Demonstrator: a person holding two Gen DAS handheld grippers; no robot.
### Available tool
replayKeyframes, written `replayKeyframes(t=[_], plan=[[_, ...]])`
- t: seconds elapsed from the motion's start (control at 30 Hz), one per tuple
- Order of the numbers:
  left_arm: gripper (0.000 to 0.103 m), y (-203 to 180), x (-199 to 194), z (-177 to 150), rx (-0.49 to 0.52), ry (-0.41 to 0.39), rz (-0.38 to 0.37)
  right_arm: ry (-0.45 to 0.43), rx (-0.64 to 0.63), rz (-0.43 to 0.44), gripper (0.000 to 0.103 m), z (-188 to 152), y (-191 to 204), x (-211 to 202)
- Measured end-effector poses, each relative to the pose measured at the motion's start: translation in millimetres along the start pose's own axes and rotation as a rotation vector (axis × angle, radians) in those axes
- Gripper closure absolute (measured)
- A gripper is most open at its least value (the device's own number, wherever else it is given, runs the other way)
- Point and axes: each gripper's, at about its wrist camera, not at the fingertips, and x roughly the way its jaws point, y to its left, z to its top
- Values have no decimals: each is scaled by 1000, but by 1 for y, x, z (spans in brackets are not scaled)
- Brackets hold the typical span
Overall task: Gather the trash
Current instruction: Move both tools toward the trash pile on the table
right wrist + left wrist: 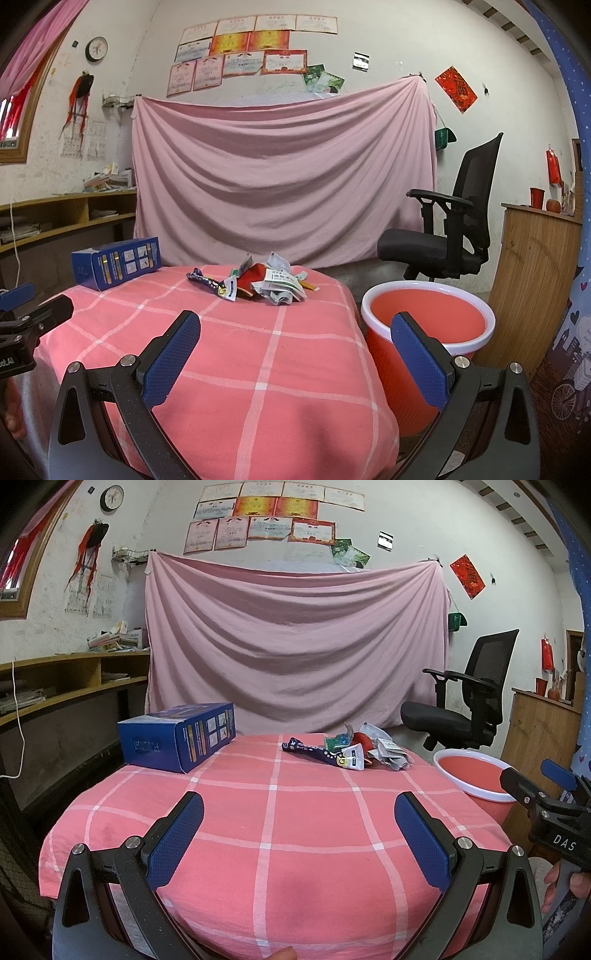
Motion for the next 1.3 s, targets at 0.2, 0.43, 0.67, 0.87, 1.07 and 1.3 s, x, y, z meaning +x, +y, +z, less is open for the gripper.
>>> replayKeyframes(t=[0.2,0.43,0.67,0.87,1.07,1.3], plan=[[2,6,3,-2,-23,13,6,20,6,-4,0,-2,1,3],[2,5,-10,3,-36,-109,12,35,19,2,0,-2,-3,8],[2,7,-12,16,-73,-171,13,6,49,7,0,6,-11,11],[2,-9,5,40,9,-149,50,-65,34,3,0,21,-16,15],[2,-17,39,60,-4,-141,33,-178,-18,-3,0,47,-24,23],[2,-18,78,88,-23,-180,44,-300,-37,-3,0,77,-34,49]])
